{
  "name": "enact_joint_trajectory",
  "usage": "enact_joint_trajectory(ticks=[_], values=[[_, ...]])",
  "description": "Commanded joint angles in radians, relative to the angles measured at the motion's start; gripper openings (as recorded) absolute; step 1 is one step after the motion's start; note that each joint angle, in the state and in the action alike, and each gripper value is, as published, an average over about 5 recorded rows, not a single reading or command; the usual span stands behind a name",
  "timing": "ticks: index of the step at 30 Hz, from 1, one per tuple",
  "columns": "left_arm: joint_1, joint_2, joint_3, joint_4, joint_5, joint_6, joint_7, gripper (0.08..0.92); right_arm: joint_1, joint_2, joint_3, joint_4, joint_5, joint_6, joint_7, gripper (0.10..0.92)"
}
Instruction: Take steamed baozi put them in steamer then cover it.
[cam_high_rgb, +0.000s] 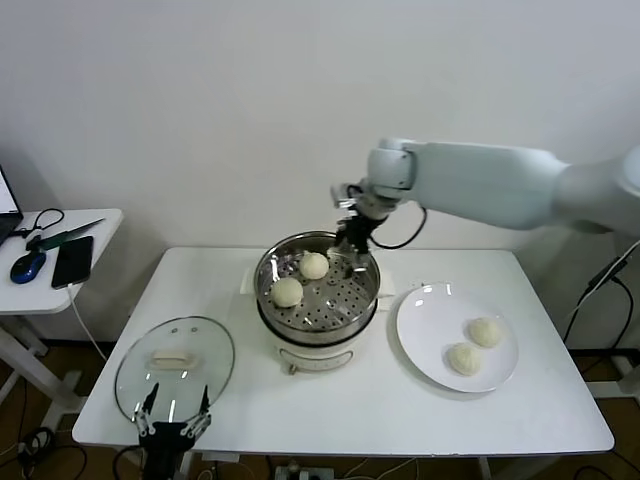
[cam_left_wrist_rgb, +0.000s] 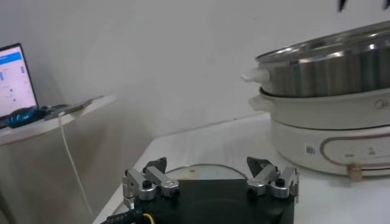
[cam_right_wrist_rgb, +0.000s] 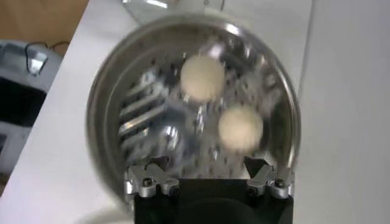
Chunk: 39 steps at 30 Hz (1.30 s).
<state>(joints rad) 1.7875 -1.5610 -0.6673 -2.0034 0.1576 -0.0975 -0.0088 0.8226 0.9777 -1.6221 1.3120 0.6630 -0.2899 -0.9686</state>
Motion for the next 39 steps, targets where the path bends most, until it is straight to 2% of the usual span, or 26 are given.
enact_joint_trajectory(ticks=[1, 7, 13, 24, 39], values=[[-0.004, -0.003, 0.003, -0.002, 0.013, 0.008, 0.002, 0.823, -0.001, -0.355, -0.007, 0.200, -0.194, 0.021, -0.036, 0.823], [0.002, -0.007, 0.002, -0.003, 0.018, 0.009, 0.003, 0.823, -0.226, -0.473, 0.105, 0.190, -0.355, 0.027, -0.039, 0.823], [0.013, -0.013, -0.004, 0.001, 0.018, 0.007, 0.001, 0.823, -0.425, -0.496, 0.221, 0.119, -0.486, 0.054, -0.048, 0.823], [0.018, -0.016, -0.019, 0.014, 0.028, 0.005, -0.001, 0.823, -0.622, -0.421, 0.369, -0.010, -0.535, 0.066, -0.048, 0.823], [0.012, -0.019, -0.025, 0.043, 0.035, 0.001, -0.006, 0.823, -0.662, -0.292, 0.404, -0.106, -0.530, 0.072, -0.046, 0.823]])
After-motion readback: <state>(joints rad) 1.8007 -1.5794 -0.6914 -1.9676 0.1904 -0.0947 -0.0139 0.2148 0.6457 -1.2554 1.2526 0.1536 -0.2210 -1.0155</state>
